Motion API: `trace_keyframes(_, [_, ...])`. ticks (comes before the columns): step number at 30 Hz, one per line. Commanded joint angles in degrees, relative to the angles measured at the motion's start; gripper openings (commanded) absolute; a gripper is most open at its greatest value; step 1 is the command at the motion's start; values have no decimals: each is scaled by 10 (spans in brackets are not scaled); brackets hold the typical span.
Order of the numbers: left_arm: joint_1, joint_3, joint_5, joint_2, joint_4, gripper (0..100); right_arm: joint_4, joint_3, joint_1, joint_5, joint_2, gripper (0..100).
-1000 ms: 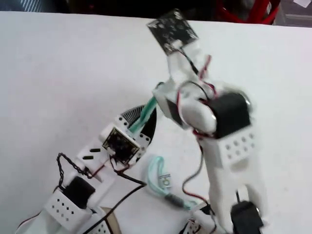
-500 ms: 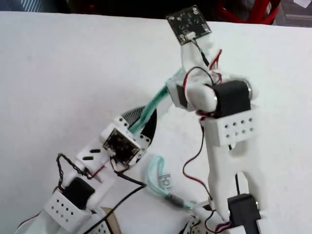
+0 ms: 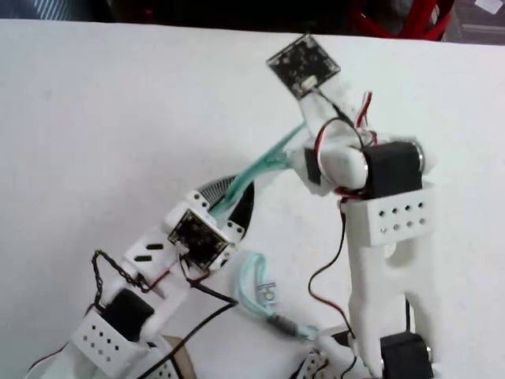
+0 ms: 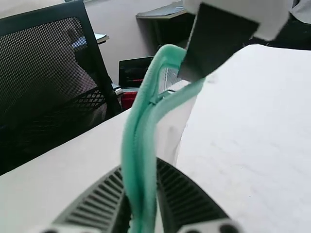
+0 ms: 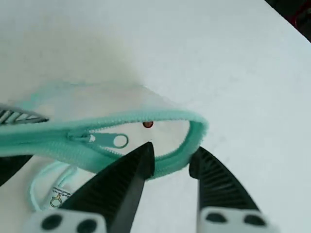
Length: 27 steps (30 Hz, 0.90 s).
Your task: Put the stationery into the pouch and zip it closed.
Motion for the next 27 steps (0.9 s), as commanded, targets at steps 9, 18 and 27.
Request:
trace_keyframes(9, [0,-4,-4,3,0,24,13,61,-134,22,-83,134])
trace_keyframes(18, [-1,-4,-4,3,0,24,-4,135,-182,124,-144,145])
trace_keyframes(27, [-2,-4,-4,3,0,24,-5,137,-187,220,-233,296])
